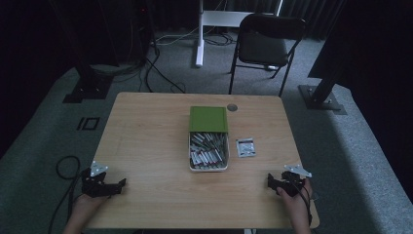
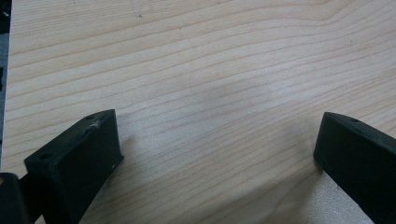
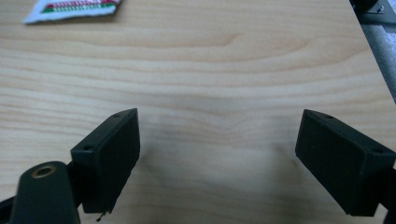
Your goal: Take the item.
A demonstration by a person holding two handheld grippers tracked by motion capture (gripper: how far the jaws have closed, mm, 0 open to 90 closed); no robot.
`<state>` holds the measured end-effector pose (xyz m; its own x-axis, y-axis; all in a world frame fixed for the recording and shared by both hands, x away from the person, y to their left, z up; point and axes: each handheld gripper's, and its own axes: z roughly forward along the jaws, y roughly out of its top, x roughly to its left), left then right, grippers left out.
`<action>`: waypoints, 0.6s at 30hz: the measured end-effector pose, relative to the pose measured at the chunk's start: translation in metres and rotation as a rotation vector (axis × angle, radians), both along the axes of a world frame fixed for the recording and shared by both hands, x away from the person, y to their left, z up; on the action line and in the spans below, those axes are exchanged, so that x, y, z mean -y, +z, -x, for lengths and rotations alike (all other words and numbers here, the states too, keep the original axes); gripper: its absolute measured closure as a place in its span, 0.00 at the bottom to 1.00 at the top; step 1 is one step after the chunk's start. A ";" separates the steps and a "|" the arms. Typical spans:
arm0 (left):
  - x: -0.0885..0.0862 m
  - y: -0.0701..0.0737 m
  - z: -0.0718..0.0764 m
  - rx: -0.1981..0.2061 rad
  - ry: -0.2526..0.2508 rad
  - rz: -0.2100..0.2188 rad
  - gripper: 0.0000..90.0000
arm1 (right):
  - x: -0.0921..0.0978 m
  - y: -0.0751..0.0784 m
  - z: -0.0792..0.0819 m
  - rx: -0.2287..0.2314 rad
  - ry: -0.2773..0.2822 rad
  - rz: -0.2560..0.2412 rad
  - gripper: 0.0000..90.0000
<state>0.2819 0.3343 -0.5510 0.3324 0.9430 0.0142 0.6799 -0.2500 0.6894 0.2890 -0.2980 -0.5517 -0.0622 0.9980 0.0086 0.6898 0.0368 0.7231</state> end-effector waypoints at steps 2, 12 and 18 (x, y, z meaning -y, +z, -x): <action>0.000 0.000 0.000 0.000 0.000 0.000 0.02 | 0.001 -0.002 0.002 -0.003 -0.010 0.009 0.16; 0.000 0.000 0.000 0.000 0.000 0.000 0.02 | 0.009 -0.005 0.007 0.005 -0.068 -0.015 0.15; 0.000 0.000 0.000 0.000 0.000 0.000 0.02 | 0.009 -0.005 0.010 0.007 -0.048 -0.014 0.15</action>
